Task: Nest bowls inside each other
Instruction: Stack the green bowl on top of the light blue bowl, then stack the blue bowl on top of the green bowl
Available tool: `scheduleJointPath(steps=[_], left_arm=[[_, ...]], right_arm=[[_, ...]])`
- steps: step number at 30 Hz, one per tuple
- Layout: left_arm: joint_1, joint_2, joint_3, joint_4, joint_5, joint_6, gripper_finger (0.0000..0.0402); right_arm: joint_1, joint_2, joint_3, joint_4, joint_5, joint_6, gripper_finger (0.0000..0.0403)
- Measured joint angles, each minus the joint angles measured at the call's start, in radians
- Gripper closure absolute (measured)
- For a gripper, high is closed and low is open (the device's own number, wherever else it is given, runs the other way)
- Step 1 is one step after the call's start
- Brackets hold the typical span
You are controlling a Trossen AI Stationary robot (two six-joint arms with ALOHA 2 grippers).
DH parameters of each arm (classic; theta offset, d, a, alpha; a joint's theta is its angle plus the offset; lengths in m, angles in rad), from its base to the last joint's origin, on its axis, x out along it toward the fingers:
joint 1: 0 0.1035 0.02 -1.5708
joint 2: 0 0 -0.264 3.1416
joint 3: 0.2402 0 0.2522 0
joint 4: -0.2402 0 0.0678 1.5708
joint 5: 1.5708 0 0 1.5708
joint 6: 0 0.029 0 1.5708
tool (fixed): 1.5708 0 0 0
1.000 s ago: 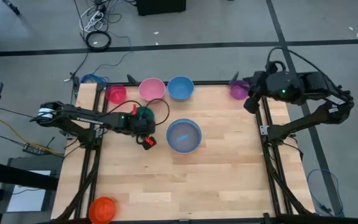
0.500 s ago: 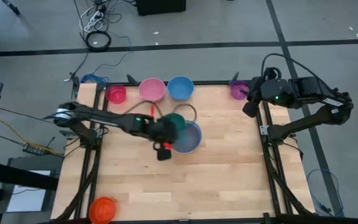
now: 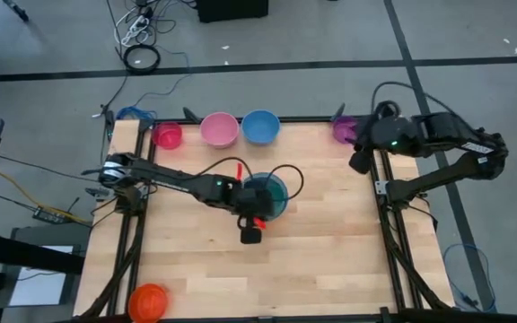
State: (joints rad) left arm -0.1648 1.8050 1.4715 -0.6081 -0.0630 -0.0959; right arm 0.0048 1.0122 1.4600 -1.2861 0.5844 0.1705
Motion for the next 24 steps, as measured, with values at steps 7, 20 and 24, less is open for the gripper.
scheduleJointPath(steps=[7,20,24], left_arm=[[-0.047,-0.123,0.002,-0.063,-0.207,-0.058,0.0199],[-0.269,-0.523,0.001,-0.273,-0.697,-0.232,0.0149],[-0.356,-0.615,0.001,-0.418,-0.818,-0.354,0.0149]], right_arm=[[0.000,0.034,-0.156,0.142,-0.032,-0.025,0.0210],[-0.181,0.168,-0.368,0.640,-0.383,-0.190,0.0221],[-0.259,0.268,-0.368,0.735,-0.510,-0.229,0.0220]])
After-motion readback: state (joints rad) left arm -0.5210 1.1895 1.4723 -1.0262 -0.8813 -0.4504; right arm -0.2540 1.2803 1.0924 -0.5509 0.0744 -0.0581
